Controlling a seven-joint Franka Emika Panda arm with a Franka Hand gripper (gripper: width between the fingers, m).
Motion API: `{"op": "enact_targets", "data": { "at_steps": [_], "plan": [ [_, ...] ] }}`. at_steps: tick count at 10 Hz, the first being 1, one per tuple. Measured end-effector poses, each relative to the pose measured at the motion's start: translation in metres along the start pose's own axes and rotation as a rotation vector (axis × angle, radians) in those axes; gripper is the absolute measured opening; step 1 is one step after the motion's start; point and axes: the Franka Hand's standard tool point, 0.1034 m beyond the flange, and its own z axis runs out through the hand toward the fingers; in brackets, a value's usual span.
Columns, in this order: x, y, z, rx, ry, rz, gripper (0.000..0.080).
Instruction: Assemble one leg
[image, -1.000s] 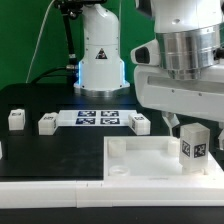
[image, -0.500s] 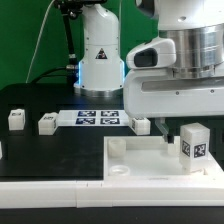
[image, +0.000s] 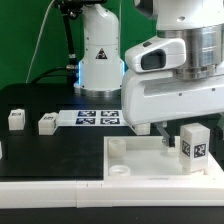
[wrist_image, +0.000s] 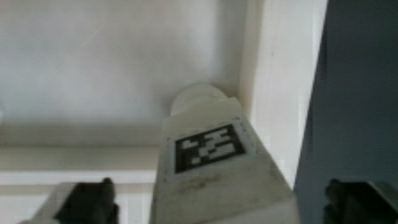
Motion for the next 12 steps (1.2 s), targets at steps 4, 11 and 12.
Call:
{"op": "enact_targets", "data": {
  "at_steps": [4,11,12],
  "plan": [
    [0.0001,0.0005,0.0,0.002,0.0,0.063,0.029],
    [0.0022,0.0041,0.0003,0.042,-0.005,1.019,0.029],
    [0.0021,0.0038,0.0008,0.05,-0.01,1.152,0.029]
  ]
}}
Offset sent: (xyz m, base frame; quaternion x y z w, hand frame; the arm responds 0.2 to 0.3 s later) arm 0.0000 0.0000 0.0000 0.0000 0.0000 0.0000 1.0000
